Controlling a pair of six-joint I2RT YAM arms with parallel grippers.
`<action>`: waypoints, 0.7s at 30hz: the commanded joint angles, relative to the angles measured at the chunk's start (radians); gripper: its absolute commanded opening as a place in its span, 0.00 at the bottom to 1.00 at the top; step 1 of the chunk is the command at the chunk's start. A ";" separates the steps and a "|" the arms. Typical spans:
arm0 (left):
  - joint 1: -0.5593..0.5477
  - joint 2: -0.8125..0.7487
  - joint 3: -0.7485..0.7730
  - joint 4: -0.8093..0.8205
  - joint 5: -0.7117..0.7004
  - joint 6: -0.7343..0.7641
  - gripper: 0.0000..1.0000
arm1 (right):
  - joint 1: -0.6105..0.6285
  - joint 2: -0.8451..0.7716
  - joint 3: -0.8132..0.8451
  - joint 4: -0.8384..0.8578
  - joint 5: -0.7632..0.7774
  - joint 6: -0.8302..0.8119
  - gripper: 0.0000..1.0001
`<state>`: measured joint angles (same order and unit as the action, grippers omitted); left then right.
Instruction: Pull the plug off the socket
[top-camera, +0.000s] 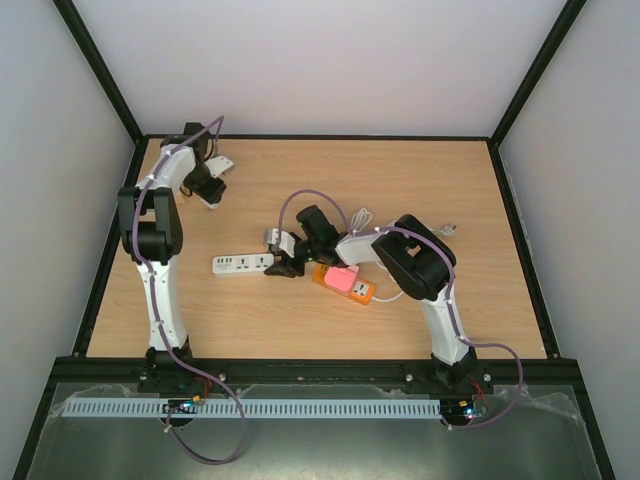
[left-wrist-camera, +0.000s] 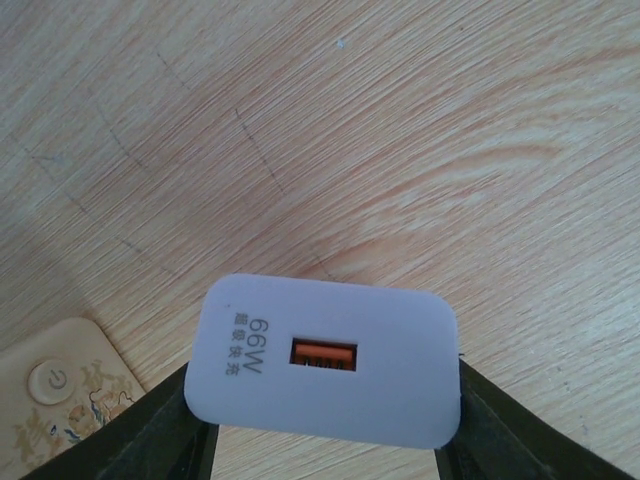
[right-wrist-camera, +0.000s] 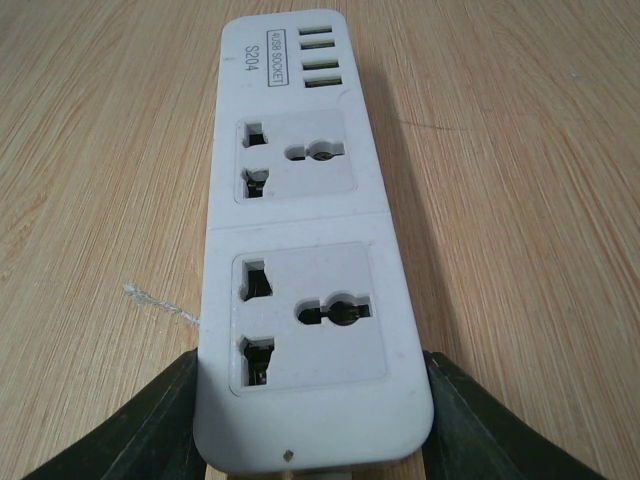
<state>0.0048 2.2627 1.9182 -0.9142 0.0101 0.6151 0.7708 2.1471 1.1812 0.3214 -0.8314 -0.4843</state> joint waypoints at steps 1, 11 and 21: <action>-0.002 0.029 0.024 -0.020 -0.008 -0.021 0.61 | -0.004 0.030 -0.002 0.011 0.014 0.013 0.34; -0.002 -0.005 0.023 -0.013 0.021 -0.016 0.85 | -0.005 0.032 0.003 0.005 0.016 0.013 0.35; 0.000 -0.301 -0.284 0.087 0.177 0.133 0.95 | -0.004 0.032 0.008 0.009 0.019 0.025 0.51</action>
<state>0.0048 2.1139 1.7477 -0.8673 0.1078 0.6689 0.7708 2.1475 1.1816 0.3218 -0.8310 -0.4774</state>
